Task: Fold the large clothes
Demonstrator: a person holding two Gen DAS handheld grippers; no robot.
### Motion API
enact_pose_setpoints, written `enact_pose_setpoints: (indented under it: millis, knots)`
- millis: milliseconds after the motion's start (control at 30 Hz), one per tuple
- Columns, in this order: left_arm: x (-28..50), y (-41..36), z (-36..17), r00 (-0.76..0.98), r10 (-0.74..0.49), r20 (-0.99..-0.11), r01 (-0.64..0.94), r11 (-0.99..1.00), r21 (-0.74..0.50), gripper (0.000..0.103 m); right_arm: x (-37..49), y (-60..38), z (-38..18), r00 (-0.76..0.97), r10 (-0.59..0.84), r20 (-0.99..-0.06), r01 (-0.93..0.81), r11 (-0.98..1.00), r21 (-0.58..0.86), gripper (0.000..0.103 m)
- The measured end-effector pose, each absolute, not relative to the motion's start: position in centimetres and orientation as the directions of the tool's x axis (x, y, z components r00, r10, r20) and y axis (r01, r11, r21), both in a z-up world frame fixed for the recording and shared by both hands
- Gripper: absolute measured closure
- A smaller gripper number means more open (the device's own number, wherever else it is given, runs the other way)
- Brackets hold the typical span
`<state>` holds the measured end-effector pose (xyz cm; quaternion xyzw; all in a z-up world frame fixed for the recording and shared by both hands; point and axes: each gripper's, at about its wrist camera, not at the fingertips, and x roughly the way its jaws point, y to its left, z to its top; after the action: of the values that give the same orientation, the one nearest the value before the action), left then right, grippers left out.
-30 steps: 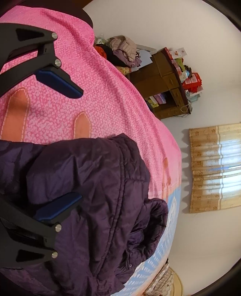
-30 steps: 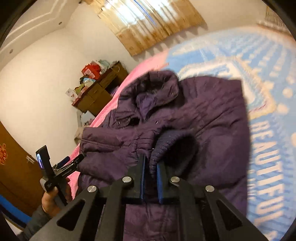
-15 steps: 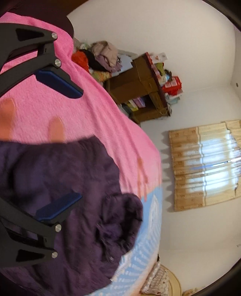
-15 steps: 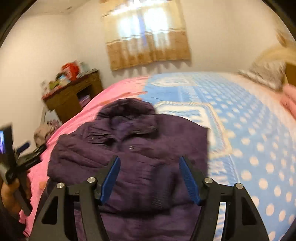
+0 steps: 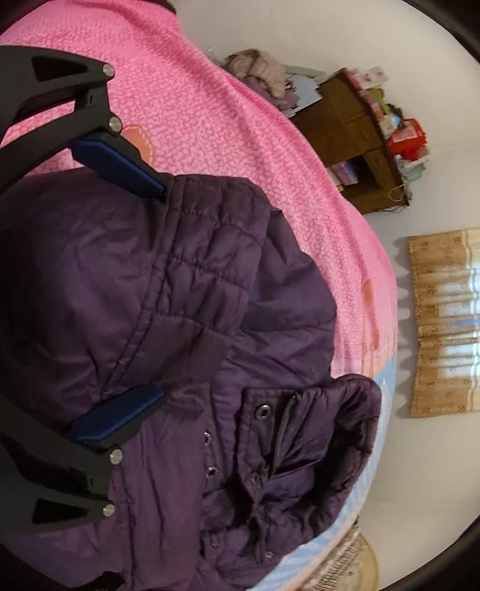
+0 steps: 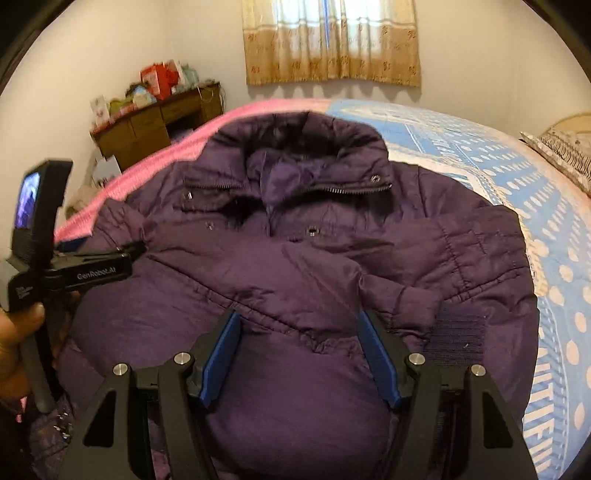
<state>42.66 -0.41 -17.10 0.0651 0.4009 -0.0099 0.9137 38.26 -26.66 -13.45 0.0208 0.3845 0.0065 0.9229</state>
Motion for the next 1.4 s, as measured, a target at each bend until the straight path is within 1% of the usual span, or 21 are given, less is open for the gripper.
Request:
enact_pose_setpoints:
  millis: [133,300,1133,1400]
  knots:
    - [42.7,-0.4,-17.3,0.676,0.043,-0.736,0.061,0.992,0.114,0.0,38.7,-26.2,-14.1,0.679,0.02,-0.733,0.003,1.0,0.03,0.036]
    - [43.2,-0.9,-17.7,0.664,0.072,-0.744,0.057,0.988,0.147,0.0,39.2,-25.4,-14.5,0.668,-0.024,-0.743,0.008,1.0,-0.025,0.035]
    - [43.2,-1.0,-17.6,0.659,0.084,-0.747,0.05,0.987,0.155,0.0,39.5,-24.7,-14.8,0.657,-0.068,-0.751,0.01,0.997,-0.082,0.035]
    - [43.1,-1.2,-17.7,0.66,0.102,-0.744,0.045,0.984,0.174,0.0,39.4,-24.3,-14.9,0.659,-0.092,-0.747,0.013,0.994,-0.111,0.035]
